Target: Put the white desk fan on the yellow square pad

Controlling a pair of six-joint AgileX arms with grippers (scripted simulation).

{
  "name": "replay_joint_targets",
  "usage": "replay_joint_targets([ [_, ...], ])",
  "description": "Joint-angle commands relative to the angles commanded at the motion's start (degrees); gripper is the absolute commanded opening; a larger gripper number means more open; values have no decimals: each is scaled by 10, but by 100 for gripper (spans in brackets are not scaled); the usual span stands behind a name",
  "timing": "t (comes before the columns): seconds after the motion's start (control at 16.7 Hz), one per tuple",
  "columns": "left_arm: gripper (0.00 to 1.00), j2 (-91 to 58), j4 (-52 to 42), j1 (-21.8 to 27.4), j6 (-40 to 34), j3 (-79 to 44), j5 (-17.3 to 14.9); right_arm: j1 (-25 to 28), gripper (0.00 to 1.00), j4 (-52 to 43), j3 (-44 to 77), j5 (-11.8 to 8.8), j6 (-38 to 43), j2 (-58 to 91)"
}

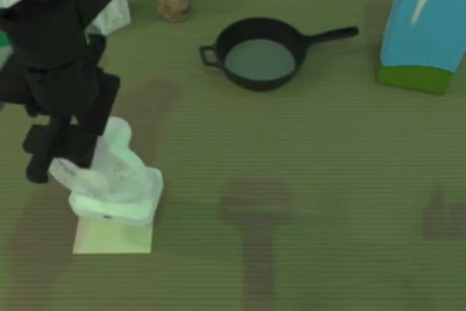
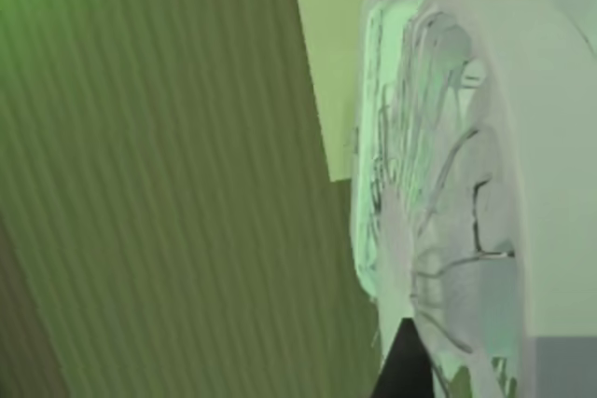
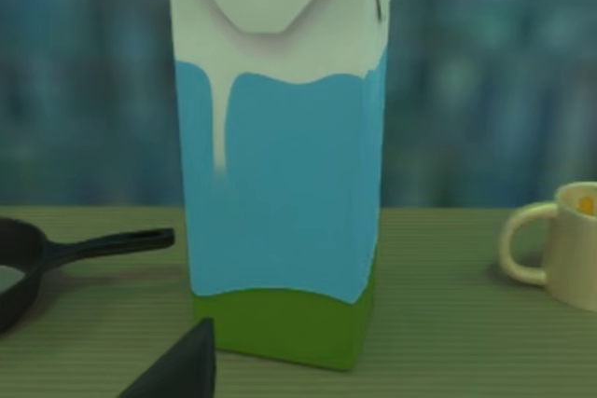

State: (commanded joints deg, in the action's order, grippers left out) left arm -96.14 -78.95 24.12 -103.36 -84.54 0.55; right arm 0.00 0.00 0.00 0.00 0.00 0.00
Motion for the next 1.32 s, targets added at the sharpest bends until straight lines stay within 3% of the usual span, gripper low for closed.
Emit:
replay_joint_targets([
  [0.3, 0, 35, 12, -21, -91, 36, 0, 0, 100, 0, 0, 0, 0, 0],
  [1.2, 0, 26, 90, -24, -88, 104, 0, 0, 100, 0, 0, 0, 0, 0],
  [1.32, 15, 26, 90, -24, -88, 104, 0, 0, 100, 0, 0, 0, 0, 0],
])
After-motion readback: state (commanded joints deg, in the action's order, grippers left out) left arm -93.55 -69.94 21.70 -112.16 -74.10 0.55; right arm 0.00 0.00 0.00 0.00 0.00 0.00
